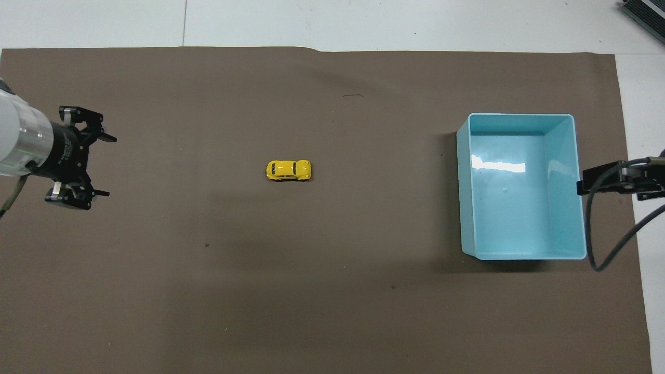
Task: Wind up and store yellow beetle car
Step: 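Move the left gripper toward the yellow toy car, then lower the left gripper onto the top of the yellow car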
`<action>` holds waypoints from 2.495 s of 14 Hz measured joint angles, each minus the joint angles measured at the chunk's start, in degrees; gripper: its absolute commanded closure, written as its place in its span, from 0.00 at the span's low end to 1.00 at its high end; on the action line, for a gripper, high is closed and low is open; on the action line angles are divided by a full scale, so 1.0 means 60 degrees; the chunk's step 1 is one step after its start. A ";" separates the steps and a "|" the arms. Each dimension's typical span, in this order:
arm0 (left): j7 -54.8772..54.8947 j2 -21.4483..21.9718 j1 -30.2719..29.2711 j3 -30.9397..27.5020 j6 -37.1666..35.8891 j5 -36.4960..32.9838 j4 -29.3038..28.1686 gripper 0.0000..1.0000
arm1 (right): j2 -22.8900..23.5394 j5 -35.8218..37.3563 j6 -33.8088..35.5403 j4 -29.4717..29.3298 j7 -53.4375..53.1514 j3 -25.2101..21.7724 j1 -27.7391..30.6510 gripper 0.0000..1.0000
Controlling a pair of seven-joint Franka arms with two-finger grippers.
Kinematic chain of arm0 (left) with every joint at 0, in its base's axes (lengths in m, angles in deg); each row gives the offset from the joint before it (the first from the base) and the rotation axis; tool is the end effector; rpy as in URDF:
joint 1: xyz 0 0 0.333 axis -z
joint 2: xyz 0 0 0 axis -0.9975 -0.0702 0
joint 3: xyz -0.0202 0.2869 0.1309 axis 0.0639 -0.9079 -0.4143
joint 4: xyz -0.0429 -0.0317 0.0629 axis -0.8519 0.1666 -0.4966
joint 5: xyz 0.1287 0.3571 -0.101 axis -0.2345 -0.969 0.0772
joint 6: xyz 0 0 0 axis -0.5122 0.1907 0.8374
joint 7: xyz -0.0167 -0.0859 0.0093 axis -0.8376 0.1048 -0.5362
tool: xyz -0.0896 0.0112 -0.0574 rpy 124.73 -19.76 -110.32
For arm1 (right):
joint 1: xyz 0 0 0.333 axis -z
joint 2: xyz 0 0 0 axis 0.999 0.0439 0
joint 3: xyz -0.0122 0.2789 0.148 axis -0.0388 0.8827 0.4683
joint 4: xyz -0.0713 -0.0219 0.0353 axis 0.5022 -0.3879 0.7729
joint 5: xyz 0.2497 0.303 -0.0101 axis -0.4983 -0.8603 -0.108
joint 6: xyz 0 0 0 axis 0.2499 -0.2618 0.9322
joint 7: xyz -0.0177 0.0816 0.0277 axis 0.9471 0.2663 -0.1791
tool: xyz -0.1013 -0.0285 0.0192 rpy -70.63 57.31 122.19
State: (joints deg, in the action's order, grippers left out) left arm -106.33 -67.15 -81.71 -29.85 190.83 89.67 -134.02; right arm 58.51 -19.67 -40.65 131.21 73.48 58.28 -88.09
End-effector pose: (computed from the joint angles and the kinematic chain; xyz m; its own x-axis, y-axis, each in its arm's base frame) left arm 0.5702 -0.0784 0.5432 0.1214 0.9915 -0.0469 0.9923 -0.1200 0.0323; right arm 0.5300 -0.0183 0.6265 0.9936 -0.1052 -0.0401 -0.1060 -0.9942 -0.0182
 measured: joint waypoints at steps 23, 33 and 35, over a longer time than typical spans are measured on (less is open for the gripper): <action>-0.6086 -0.3320 0.3166 0.0040 0.3075 -0.0006 0.0913 0.00 | 0.0001 0.0000 0.0000 0.0000 0.0000 0.0000 0.0000 0.00; -0.6588 -0.4827 0.3698 0.0008 0.3378 -0.0006 0.1652 0.00 | 0.0001 0.0000 0.0000 0.0000 0.0000 0.0000 0.0000 0.00; -0.6589 -0.4887 0.3749 0.0019 0.3378 -0.0006 0.1651 0.00 | 0.0001 0.0000 0.0000 0.0000 0.0000 0.0000 0.0000 0.00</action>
State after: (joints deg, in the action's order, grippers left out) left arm -145.86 -96.47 -59.22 -29.74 211.10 89.64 -124.12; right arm 58.52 -19.68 -40.65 131.21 73.48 58.28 -88.10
